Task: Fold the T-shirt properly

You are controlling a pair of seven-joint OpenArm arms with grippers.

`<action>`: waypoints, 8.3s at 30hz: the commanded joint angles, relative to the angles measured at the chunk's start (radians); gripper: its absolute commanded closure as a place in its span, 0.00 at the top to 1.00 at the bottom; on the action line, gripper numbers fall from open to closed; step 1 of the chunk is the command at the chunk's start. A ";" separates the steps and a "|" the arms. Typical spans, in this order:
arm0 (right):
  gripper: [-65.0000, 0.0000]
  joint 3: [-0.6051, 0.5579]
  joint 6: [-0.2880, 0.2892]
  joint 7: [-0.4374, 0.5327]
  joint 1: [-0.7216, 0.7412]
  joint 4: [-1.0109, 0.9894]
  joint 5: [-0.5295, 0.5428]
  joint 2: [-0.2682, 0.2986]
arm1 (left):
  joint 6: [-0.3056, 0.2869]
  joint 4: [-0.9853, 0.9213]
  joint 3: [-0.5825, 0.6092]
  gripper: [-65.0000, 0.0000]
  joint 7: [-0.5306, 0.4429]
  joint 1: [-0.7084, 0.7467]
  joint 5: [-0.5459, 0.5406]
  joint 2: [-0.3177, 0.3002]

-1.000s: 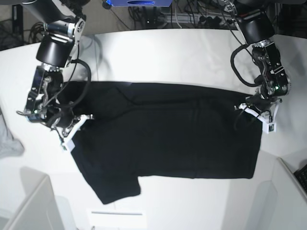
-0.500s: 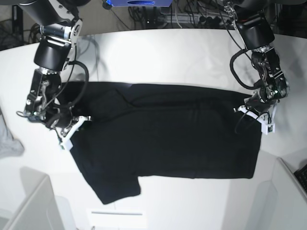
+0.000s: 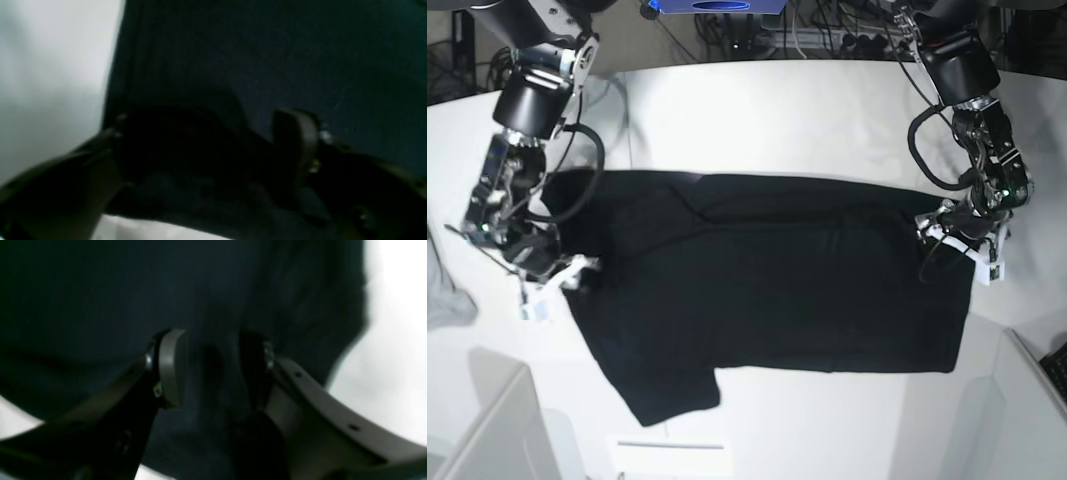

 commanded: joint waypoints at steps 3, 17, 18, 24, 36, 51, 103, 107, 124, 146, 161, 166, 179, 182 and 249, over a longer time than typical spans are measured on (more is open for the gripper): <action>0.43 0.070 -0.083 0.080 -0.053 0.164 0.007 -0.010 | -0.005 0.134 -0.142 0.89 -0.029 0.010 -0.013 0.010; 0.56 0.360 -0.173 0.029 -0.323 0.538 0.012 -0.211 | -0.079 0.318 -0.404 0.88 -0.028 0.265 -0.223 0.114; 0.58 0.386 -0.172 0.008 -0.326 0.536 0.012 -0.228 | -0.079 0.293 -0.417 0.88 -0.028 0.275 -0.234 0.114; 0.62 0.424 -0.170 -0.078 -0.360 0.504 0.093 -0.251 | -0.080 0.200 -0.437 0.88 -0.032 0.288 -0.234 0.109; 0.61 0.420 -0.176 -0.051 -0.335 0.240 0.131 -0.245 | -0.080 -0.003 -0.434 0.88 -0.032 0.148 -0.231 0.094; 0.61 0.346 -0.172 -0.014 -0.288 0.088 0.131 -0.192 | -0.079 -0.158 -0.374 0.88 -0.032 0.027 -0.125 0.097; 0.00 0.355 -0.327 -0.184 -0.567 0.521 0.139 -0.197 | -0.082 0.356 -0.409 0.00 0.253 0.453 -0.110 0.053; 0.00 0.355 -0.328 -0.184 -0.576 0.520 0.137 -0.197 | -0.082 0.356 -0.409 0.00 0.253 0.453 -0.108 0.053; 0.55 0.427 -0.330 -0.176 -0.604 0.527 0.140 -0.197 | -0.082 0.364 -0.529 0.50 0.255 0.441 -0.116 0.051; 0.56 0.208 -0.282 -0.144 -0.213 0.329 0.131 -0.001 | -0.079 0.462 -0.348 0.57 0.250 0.200 -0.107 -0.129; 0.56 -0.007 -0.135 0.020 0.015 0.009 0.130 0.044 | -0.079 0.114 -0.042 0.57 0.023 0.019 -0.061 -0.247; 0.56 -0.208 -0.135 0.218 0.173 -0.318 0.134 0.096 | -0.082 -0.017 0.042 0.57 -0.026 -0.081 0.087 -0.244; 0.56 -0.404 -0.049 0.459 0.413 -0.838 0.133 0.105 | -0.083 -0.115 0.051 0.59 -0.026 -0.150 0.088 -0.245; 0.56 -0.458 0.000 0.459 0.412 -0.857 0.133 0.105 | -0.083 -0.115 0.051 0.59 -0.026 -0.145 0.090 -0.247; 0.00 -0.486 -0.060 0.509 0.150 -0.363 0.139 0.190 | -0.083 -0.159 0.111 0.00 -0.038 -0.186 -0.090 -0.222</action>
